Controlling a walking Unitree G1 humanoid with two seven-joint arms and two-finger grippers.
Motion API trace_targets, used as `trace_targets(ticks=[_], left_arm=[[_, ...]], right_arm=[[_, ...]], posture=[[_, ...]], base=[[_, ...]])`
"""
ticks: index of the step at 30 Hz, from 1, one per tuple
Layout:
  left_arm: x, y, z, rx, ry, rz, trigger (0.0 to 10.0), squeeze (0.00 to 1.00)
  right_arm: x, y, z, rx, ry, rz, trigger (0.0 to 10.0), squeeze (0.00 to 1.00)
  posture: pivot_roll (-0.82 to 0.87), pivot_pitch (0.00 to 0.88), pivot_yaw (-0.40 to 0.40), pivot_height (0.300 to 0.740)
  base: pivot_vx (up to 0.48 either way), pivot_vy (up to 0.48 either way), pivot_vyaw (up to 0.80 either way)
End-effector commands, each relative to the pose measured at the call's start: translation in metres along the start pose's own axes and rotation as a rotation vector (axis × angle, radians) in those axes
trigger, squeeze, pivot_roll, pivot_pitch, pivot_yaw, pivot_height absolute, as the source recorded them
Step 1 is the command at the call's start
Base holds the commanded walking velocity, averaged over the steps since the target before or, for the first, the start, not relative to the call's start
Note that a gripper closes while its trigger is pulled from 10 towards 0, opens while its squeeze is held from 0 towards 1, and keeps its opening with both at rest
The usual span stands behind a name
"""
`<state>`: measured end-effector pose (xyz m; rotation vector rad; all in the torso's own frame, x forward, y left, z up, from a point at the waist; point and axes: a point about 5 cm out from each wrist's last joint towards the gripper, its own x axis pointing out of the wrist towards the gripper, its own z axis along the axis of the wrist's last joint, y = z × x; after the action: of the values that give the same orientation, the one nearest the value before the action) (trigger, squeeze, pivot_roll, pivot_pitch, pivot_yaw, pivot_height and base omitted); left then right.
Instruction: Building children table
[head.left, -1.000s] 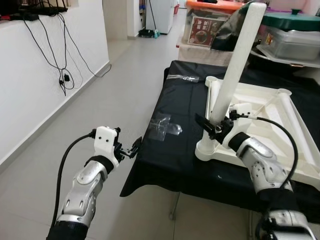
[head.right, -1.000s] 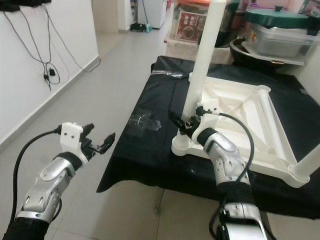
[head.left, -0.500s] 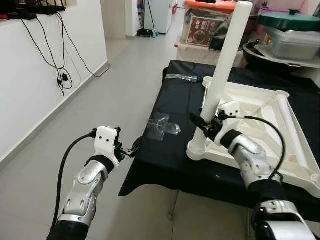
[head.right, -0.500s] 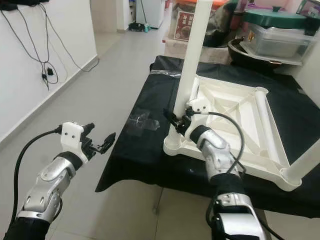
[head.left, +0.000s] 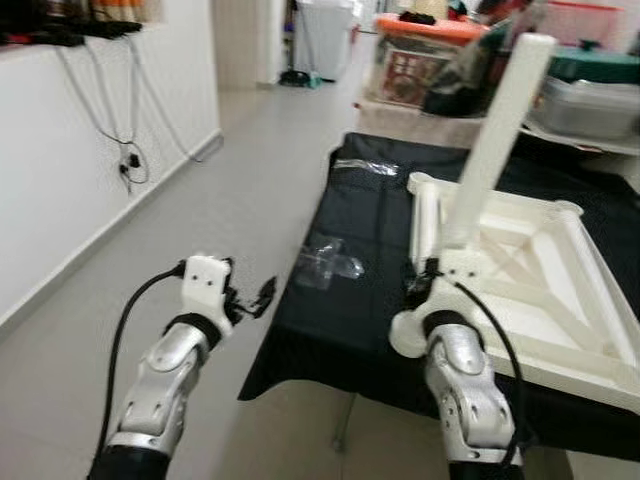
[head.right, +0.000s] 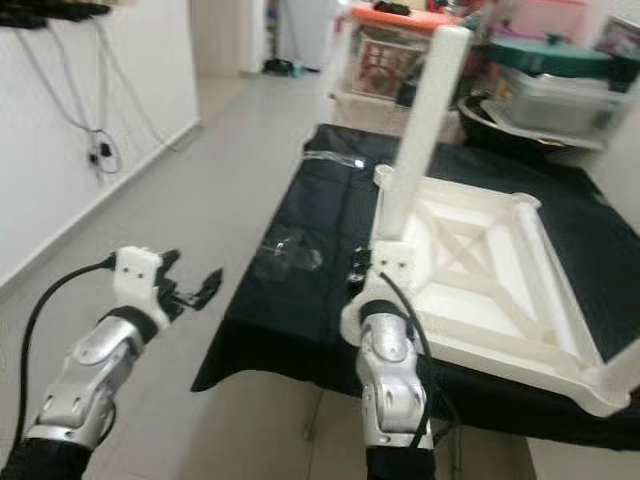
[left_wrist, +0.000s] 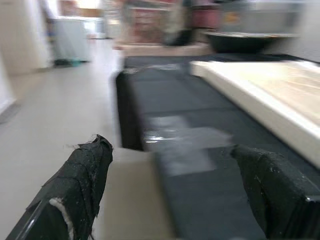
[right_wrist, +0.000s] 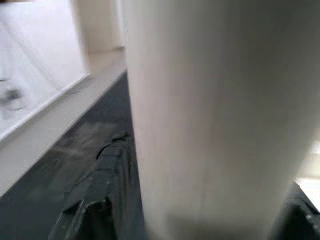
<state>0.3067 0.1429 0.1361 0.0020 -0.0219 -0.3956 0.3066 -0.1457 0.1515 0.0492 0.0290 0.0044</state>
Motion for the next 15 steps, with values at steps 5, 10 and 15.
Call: trace_targets(ticks=[5, 10, 15], left_arm=[[0.0, 0.001, -0.004, -0.008, 0.021, 0.004, 10.0, 0.0], [0.0, 0.001, -0.004, -0.01, 0.017, 0.009, 10.0, 0.0], [-0.001, 0.003, -0.004, -0.008, 0.015, 0.019, 10.0, 0.0]], right_arm=[[0.012, 0.014, 0.028, 0.025, -0.015, 0.436, 10.0, 0.0], [0.007, 0.004, 0.025, -0.055, 0.016, 0.753, 9.3, 0.0], [0.012, -0.003, 0.001, -0.012, 0.103, 0.804, 0.0, 0.0]], posture=[[0.1, 0.0, -0.069, 0.74], [0.11, 0.0, -0.083, 0.74], [0.12, 0.0, -0.088, 0.74]], base=[[0.0, 0.0, 0.0], [0.0, 0.0, 0.0], [0.0, 0.0, 0.0]])
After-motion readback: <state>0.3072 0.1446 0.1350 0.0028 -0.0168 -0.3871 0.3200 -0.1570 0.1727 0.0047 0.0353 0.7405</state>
